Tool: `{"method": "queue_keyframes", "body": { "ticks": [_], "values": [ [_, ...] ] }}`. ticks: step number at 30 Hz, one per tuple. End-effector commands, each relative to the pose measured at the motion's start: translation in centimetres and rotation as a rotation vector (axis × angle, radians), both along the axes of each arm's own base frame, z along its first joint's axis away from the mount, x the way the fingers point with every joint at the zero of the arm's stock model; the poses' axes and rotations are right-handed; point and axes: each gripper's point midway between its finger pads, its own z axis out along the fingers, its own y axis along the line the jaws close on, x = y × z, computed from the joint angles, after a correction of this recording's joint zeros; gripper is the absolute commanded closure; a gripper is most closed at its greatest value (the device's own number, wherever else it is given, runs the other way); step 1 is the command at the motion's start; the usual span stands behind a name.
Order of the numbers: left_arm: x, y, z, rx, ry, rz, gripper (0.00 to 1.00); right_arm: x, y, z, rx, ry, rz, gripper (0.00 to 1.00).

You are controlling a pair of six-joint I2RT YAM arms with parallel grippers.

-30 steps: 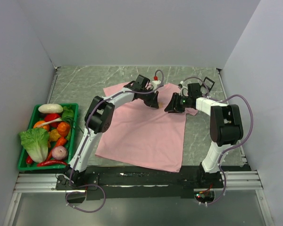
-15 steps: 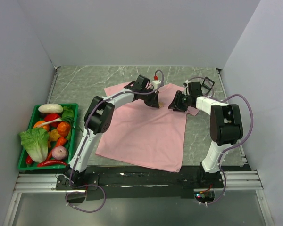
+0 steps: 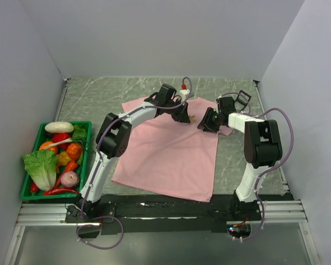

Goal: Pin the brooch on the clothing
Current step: Hold the flattened clothing at the center of the board.

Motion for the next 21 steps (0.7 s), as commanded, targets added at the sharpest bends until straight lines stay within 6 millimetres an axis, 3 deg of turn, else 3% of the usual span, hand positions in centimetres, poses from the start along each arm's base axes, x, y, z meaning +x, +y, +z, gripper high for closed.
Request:
{"method": "queue_keyframes", "body": {
  "ticks": [1,6,12,21],
  "values": [
    [-0.9,-1.0,4.3,-0.096,-0.049,-0.066,0.99,1.8,-0.6,0.7,-0.014,-0.02,-0.046,0.5],
    [-0.5,-0.7,4.7,-0.088,-0.08,-0.035,0.99,2.1,-0.7,0.8,-0.015,-0.014,-0.068,0.5],
    [-1.8,-1.1,6.1,-0.144,-0.084,-0.107,0.99,2.2,-0.9,0.8,-0.019,-0.006,-0.086,0.5],
    [-1.7,-0.5,7.7,-0.147,-0.138,-0.102,0.99,2.3,-1.1,0.7,-0.026,0.007,-0.102,0.53]
  ]
}}
